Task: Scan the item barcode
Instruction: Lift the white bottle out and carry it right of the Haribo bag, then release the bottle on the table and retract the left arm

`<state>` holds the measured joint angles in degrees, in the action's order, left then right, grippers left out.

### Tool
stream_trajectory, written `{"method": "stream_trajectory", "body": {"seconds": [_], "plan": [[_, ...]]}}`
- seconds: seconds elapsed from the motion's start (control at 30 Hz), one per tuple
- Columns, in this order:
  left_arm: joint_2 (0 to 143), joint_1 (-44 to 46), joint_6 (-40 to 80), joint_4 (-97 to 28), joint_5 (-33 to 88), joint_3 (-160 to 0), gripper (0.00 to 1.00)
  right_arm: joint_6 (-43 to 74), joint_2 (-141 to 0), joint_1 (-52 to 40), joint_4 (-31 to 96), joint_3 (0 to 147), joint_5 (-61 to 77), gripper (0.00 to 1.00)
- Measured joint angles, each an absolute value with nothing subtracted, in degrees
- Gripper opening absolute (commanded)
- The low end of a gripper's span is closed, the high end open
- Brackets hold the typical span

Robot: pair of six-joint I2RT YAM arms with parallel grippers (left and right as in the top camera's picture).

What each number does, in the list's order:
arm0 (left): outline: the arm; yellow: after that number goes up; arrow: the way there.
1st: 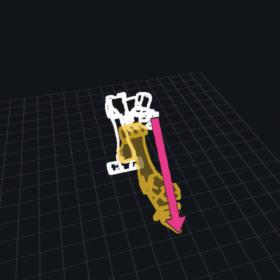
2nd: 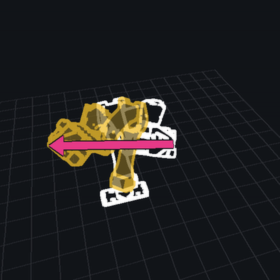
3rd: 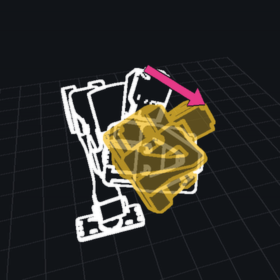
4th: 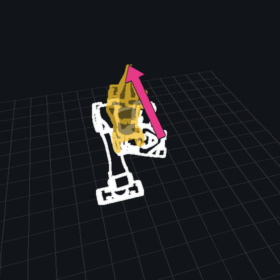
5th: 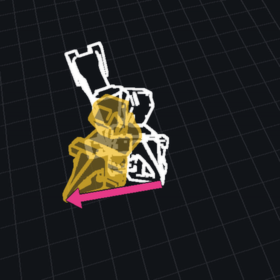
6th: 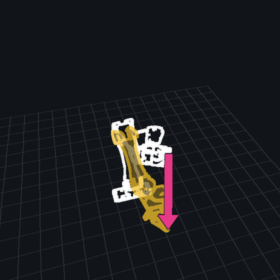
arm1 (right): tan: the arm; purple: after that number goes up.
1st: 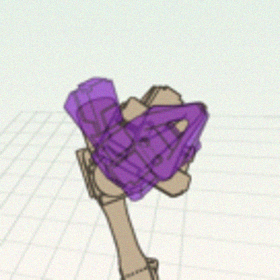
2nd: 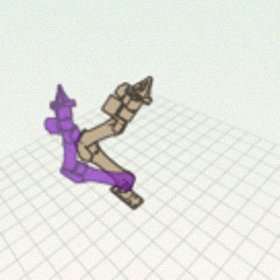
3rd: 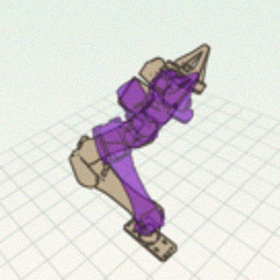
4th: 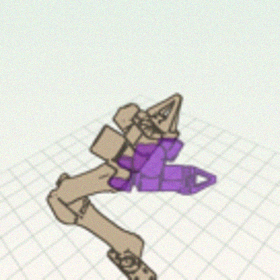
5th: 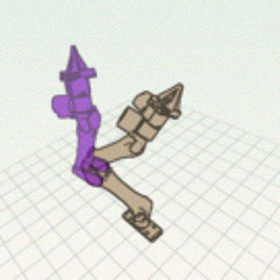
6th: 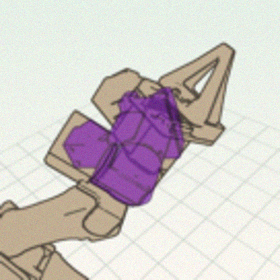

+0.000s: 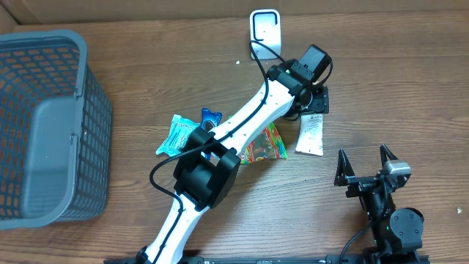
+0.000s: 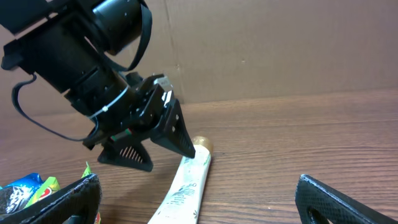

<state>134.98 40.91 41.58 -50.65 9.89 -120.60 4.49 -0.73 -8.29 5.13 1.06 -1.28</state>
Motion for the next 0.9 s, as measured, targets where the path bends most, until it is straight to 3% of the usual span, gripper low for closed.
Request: {"method": "stream_trajectory", "body": {"seconds": [0.2, 0.43, 0.67, 0.9], "plan": [[132.6, 40.3, 34.5, -57.2, 7.6, -127.2, 0.71, 4.5, -0.7, -8.3, 5.1, 1.1, -1.3, 1.00], [118.1, 35.3, 25.5, -74.0, 0.3, -135.2, 0.70, 4.5, -0.7, -8.3, 5.1, 1.1, -1.3, 1.00], [108.3, 22.5, 23.3, -90.1, -6.2, -136.8, 0.71, 4.5, -0.7, -8.3, 5.1, 1.1, -1.3, 1.00], [109.9, 10.1, 20.7, -91.2, -8.4, -134.3, 0.73, 4.5, -0.7, -8.3, 5.1, 1.1, -1.3, 1.00]]}}
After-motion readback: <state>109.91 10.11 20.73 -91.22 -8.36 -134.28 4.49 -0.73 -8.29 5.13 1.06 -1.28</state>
